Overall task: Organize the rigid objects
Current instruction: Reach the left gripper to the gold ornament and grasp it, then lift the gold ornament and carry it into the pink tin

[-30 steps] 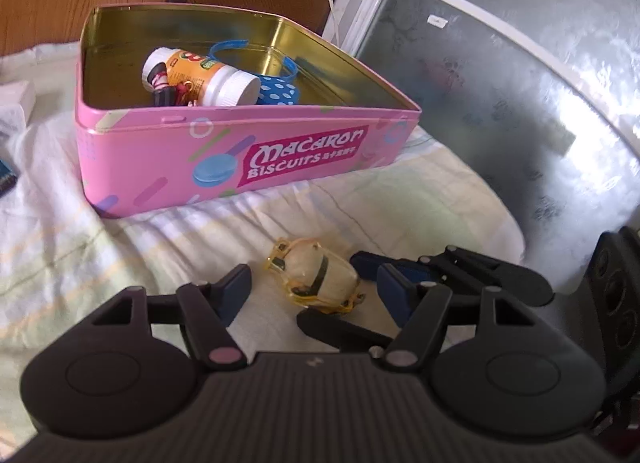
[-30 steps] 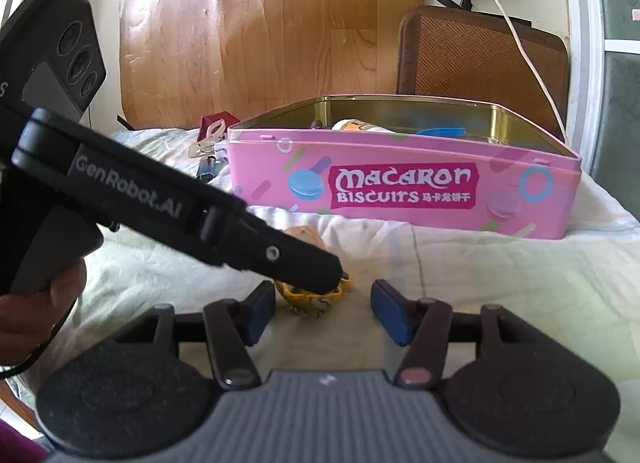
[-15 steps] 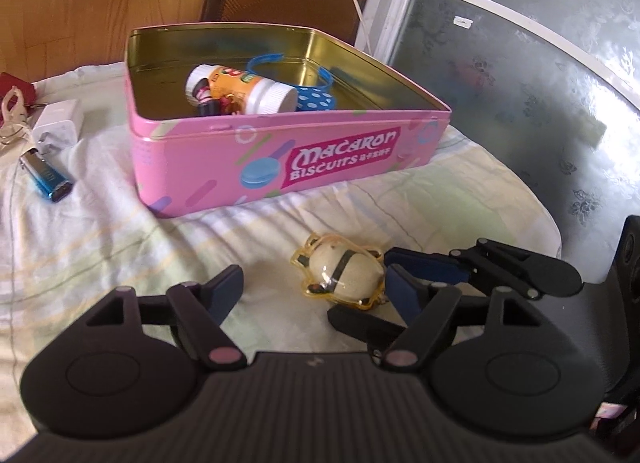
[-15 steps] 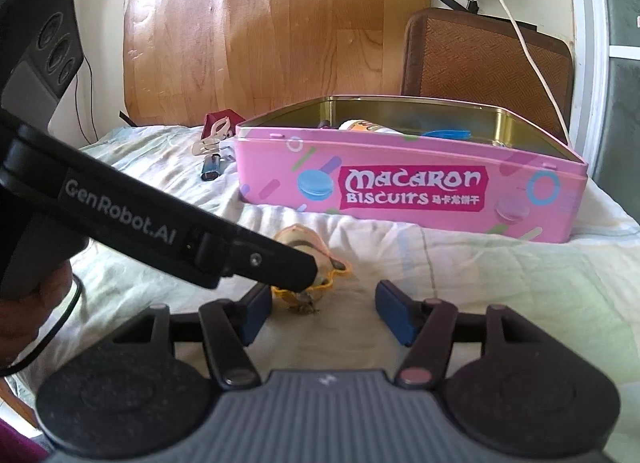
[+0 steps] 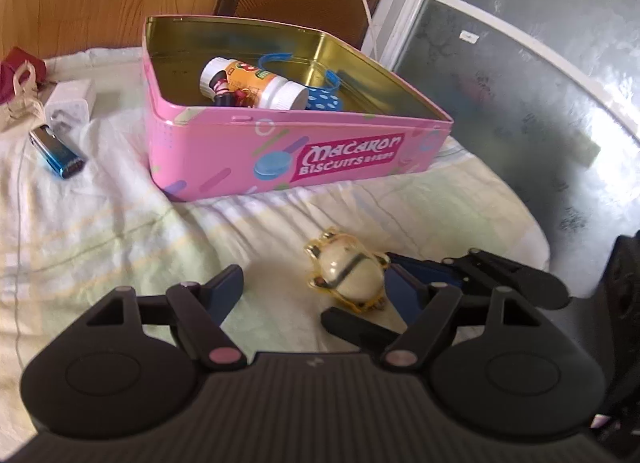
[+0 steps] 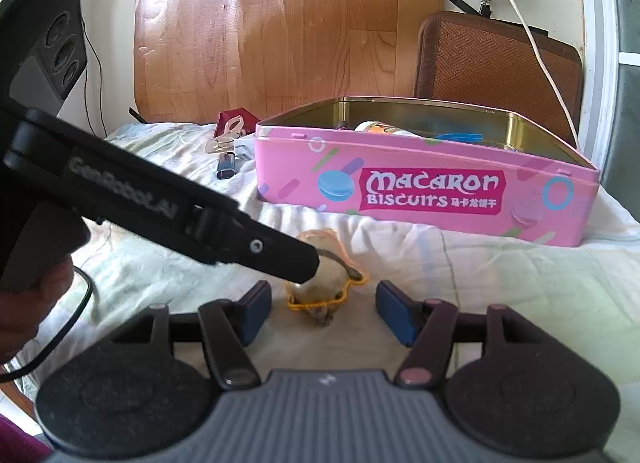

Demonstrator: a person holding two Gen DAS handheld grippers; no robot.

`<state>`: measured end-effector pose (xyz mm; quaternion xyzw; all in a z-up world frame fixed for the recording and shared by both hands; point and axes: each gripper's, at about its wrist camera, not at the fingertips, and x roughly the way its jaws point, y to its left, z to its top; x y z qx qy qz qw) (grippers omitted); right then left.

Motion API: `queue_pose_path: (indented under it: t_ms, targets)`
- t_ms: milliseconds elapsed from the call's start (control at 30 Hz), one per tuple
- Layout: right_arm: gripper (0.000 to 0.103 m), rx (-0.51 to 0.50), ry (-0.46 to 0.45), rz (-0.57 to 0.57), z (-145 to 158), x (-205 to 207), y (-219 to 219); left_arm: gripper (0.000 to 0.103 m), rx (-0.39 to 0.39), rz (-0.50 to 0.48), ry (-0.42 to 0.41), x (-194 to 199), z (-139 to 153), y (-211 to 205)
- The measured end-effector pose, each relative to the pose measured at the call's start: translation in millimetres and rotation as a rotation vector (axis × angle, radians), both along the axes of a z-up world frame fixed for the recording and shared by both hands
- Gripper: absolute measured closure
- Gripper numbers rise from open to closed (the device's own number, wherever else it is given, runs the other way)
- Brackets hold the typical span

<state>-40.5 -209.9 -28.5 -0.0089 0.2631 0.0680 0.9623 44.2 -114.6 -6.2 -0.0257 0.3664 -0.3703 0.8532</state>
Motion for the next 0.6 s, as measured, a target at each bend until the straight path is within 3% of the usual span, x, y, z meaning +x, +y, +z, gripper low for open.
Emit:
queue_pose_path:
  t_ms: [133,367,600]
  targets:
    - [0.043,0.001,0.000,0.000,-0.3,0.6,-0.8,0.023,-0.054,0.013,0.062,4.7,-4.8,10.0]
    - [0.041,0.011,-0.009,-0.004,-2.1,-0.3,2.2,0.023,-0.099,0.017,0.093,9.6,-4.8,21.0]
    - [0.041,0.031,-0.026,-0.010,-3.4,-1.7,-1.6,0.025,-0.122,-0.039,0.139,18.6,-3.5,9.8]
